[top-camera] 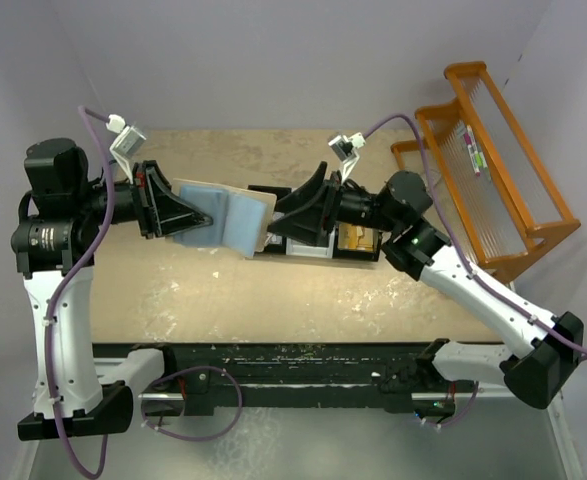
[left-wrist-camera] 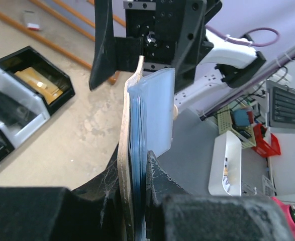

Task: Take the credit cards out of the card holder

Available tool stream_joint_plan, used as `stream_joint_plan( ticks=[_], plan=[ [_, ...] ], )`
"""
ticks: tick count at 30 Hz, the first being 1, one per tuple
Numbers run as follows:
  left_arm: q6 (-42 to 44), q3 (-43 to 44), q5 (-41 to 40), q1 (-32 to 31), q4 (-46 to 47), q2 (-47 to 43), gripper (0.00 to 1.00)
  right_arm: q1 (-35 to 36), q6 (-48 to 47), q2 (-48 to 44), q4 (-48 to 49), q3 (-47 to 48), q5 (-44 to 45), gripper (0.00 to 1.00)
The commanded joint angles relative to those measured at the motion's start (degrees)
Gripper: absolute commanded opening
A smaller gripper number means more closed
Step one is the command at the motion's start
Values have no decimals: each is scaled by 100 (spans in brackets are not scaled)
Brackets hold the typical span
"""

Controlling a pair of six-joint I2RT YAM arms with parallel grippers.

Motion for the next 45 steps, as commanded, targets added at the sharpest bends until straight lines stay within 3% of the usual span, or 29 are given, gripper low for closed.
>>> stream_joint_plan(
  ticks=[1, 5, 10, 14, 20, 22, 25, 28, 31, 34, 37, 41, 45],
  plan=[
    [-668, -113, 758, 20, 959, -213, 4, 289, 594, -148, 1858, -79, -498, 100],
    [-421, -96, 497, 21, 748, -222, 3, 297, 814, -261, 2575, -328, -566, 100],
    [259, 15, 89, 20, 40, -159, 2, 295, 805, -207, 2637, -325, -611, 100],
    [782, 67, 78, 21, -413, -183, 5, 346, 407, -40, 2074, -27, -482, 100],
    [1271, -59, 63, 19, -772, -301, 6, 802, -723, 473, 456, 804, -74, 96],
    [1414, -13, 196, 18, -925, -277, 6, 934, -750, 553, 417, 823, 3, 93],
    [1626, 88, 308, 15, -1196, -212, 6, 1032, -726, 585, 469, 832, -9, 79],
    [1696, 67, 306, 15, -1257, -202, 6, 1058, -633, 572, 544, 832, -62, 52],
    [1735, 37, 278, 16, -1254, -204, 9, 1076, -603, 606, 549, 848, -16, 34],
    [1756, 26, 254, 15, -1227, -214, 16, 1085, -592, 703, 389, 920, 87, 15],
    [1770, 38, 257, 15, -1236, -209, 33, 1080, -612, 724, 166, 997, 220, 2],
    [2108, 234, 490, 15, -1675, -151, 55, 1067, -705, 507, -220, 918, 380, 0],
    [2508, 443, 689, 15, -2138, -83, 60, 1059, -947, 253, -708, 913, 602, 0]
  ],
)
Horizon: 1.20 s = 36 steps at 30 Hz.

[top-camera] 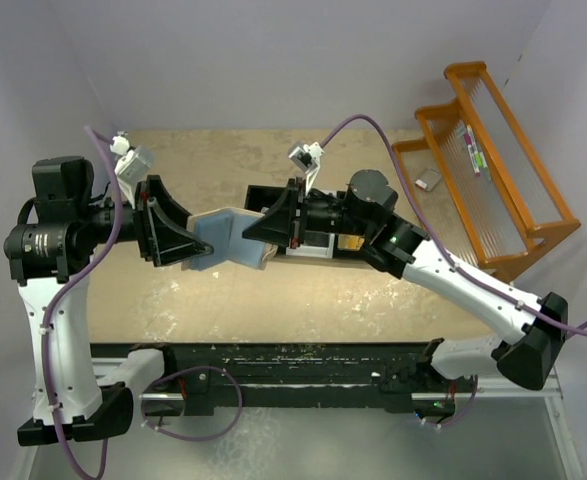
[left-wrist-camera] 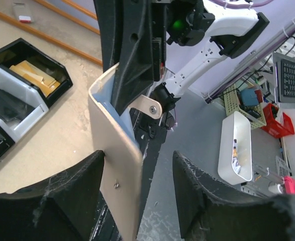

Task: Take the credit cards out of the card holder

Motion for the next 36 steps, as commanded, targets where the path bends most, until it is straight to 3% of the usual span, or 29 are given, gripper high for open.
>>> stream_joint_plan(
  ticks=[1, 7, 12, 16, 21, 32, 36],
  plan=[
    [558, 322, 439, 15, -416, 1, 58, -1, -293, -461, -350, 197, 311, 0],
    [795, 207, 339, 15, -561, 16, 52, -1, -354, -704, -590, 218, 321, 0],
    [158, 67, -110, 15, 183, -66, 38, -1, -321, -729, -560, 325, 401, 0],
    [-231, -48, -263, 15, 584, -151, 36, -1, -381, -710, -574, 405, 360, 0],
    [-395, -136, -396, 15, 781, -223, 48, 7, -315, -720, -638, 426, 415, 0],
    [-316, -500, -61, 16, 780, -409, 70, 97, -157, -386, -1866, 1180, 1116, 0],
    [-456, -618, -83, 15, 1014, -590, 87, 205, -184, -257, -2413, 1553, 1508, 0]
  ],
)
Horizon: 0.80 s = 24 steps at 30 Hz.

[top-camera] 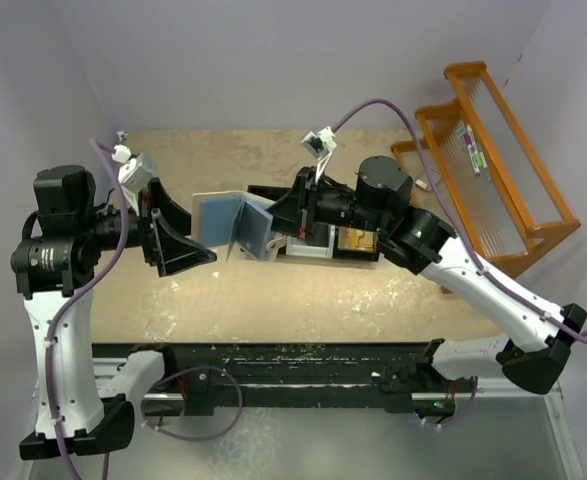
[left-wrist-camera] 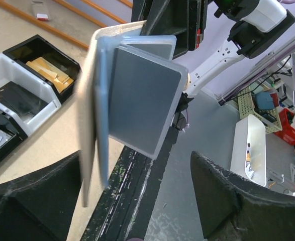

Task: Take the credit cards out of the card holder

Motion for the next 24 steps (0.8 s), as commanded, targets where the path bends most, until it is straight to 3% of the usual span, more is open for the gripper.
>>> stream_joint_plan(
  ticks=[1, 4, 8, 13, 24],
  plan=[
    [-248, -160, 146, 16, 586, -286, 89, 174, 3, 96, -566, 727, 659, 0],
    [-1125, -610, -155, 14, 1682, -631, 98, 337, -18, 340, -1131, 1137, 1194, 0],
    [-1122, -1070, -873, 15, 2259, -944, 98, 551, 7, 517, -1525, 1467, 1752, 0],
    [-563, -1164, -1303, 15, 2054, -884, 96, 873, -43, 768, -1893, 1922, 2365, 0],
    [-203, -1330, -1214, 17, 1808, -835, 96, 1202, 70, 1208, -1770, 2287, 2842, 0]
  ],
)
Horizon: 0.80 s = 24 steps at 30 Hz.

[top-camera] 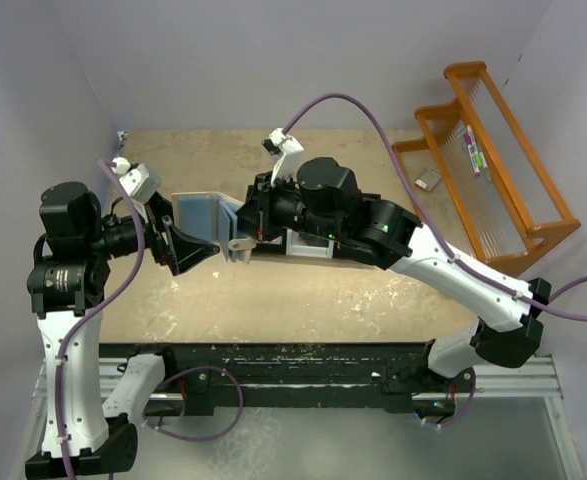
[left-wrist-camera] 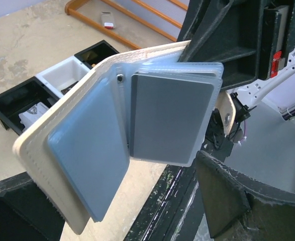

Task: Take the credit cards out of the card holder

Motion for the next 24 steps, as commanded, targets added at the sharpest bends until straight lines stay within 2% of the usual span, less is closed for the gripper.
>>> stream_joint_plan(
  ticks=[1, 14, 24],
  plan=[
    [251, -31, 85, 17, 68, -35, 96, 64, 73, 45, 236, 400, 327, 0],
    [46, -126, 196, 15, 282, -102, 97, 264, 115, 251, 167, 654, 724, 0],
    [143, -301, -395, 15, 434, -222, 96, 440, 142, 338, 146, 787, 967, 0]
  ],
)
